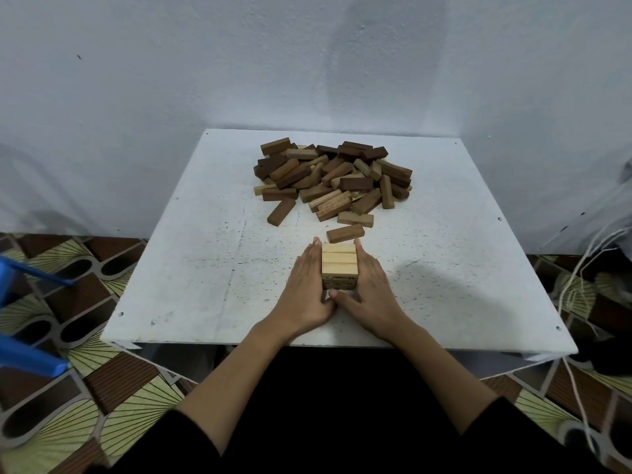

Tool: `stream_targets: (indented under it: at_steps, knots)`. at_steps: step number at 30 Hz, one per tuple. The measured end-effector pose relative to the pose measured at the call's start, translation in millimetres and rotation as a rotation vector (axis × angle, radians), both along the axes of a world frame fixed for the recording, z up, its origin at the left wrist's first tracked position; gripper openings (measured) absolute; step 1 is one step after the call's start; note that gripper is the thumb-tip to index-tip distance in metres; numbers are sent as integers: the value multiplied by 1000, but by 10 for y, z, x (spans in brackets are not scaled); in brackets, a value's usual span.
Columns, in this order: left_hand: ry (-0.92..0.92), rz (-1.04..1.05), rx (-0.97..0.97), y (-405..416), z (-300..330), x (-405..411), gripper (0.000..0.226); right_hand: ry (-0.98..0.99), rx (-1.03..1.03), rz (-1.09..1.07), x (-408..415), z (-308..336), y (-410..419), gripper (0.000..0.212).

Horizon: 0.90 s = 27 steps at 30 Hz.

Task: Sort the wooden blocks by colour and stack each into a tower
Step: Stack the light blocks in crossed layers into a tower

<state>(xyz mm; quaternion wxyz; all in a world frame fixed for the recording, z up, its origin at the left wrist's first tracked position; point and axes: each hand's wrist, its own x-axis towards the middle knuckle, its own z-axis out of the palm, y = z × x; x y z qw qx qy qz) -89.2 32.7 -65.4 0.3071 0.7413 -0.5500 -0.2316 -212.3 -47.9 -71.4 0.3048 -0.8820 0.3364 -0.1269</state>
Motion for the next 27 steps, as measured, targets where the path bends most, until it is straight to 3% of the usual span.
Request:
stream_targets:
  at_steps: [6,11,13,27]
  knots:
    - [43,-14,48,3,-12,45,95,-21,51,1,-18,61,6,110]
    - [178,16,19,43,92,218,107,-136,123,13,-99,289,-122,91]
    - [201,-4,-13,7,153,272,109,-169,120,51,-87,342,-203,95]
    - [175,-105,-70,-163,265,339,103,-52,-5,203,61,526,-333,100]
